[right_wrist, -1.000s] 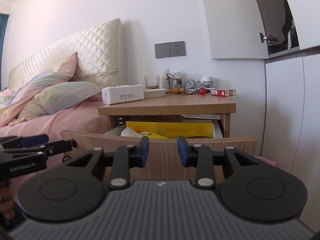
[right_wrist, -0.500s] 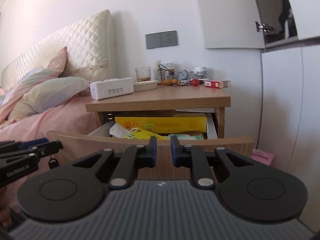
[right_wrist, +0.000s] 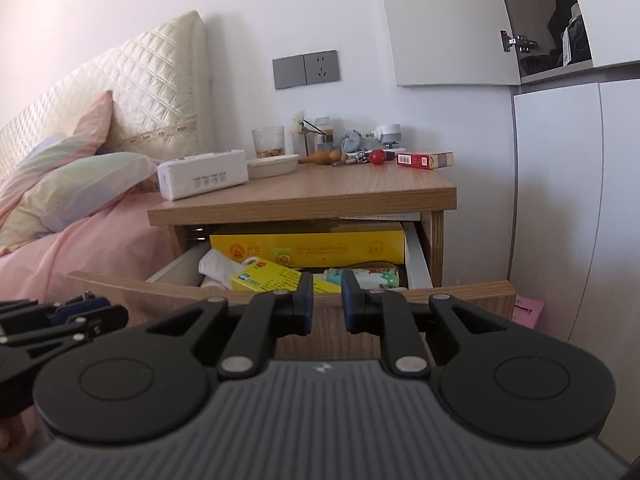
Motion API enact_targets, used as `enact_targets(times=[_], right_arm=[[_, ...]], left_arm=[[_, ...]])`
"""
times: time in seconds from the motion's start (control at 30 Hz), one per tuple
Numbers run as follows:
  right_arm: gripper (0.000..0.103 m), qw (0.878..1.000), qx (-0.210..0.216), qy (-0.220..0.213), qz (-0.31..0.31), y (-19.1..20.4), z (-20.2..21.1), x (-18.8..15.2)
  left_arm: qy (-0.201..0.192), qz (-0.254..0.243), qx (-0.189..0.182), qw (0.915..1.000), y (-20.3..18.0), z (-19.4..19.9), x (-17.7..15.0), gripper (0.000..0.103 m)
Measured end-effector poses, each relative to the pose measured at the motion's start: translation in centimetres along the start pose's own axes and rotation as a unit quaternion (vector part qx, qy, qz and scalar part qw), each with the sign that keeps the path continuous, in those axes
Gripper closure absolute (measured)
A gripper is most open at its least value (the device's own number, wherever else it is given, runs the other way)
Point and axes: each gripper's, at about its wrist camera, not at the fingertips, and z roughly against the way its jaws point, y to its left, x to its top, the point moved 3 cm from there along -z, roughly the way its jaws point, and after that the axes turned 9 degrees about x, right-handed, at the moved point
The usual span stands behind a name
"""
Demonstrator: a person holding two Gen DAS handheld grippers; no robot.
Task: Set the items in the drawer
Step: 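Close the left tool fingers and press them against the drawer front, then push the drawer shut with the closed left tool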
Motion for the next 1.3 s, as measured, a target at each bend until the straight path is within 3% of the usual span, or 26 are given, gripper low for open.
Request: enact_targets(times=[0.27, 0.77, 0.93, 1.3], right_arm=[[0.086, 1.0, 0.002, -0.001, 0.009, 0.0, 0.4, -0.2], [0.085, 1.0, 0.02, 0.015, -0.01, 0.1, 1.3, -0.3], [0.086, 0.999, 0.009, 0.039, -0.03, -0.7, 0.3, -0.8], [0.086, 0.999, -0.004, 0.033, 0.001, -0.8, -1.9, -0.8]], left_arm=[[0.014, 0.008, 0.01, 0.9998, 0.0, -1.1, 0.2, 0.093], [0.022, 0.023, 0.007, 0.9995, 0.2, -1.3, 0.6, 0.094], [0.023, 0.023, 0.01, 0.9994, 0.1, -1.7, 0.8, 0.094], [0.032, 0.029, 0.016, 0.9989, -0.3, -4.4, 1.7, 0.094]])
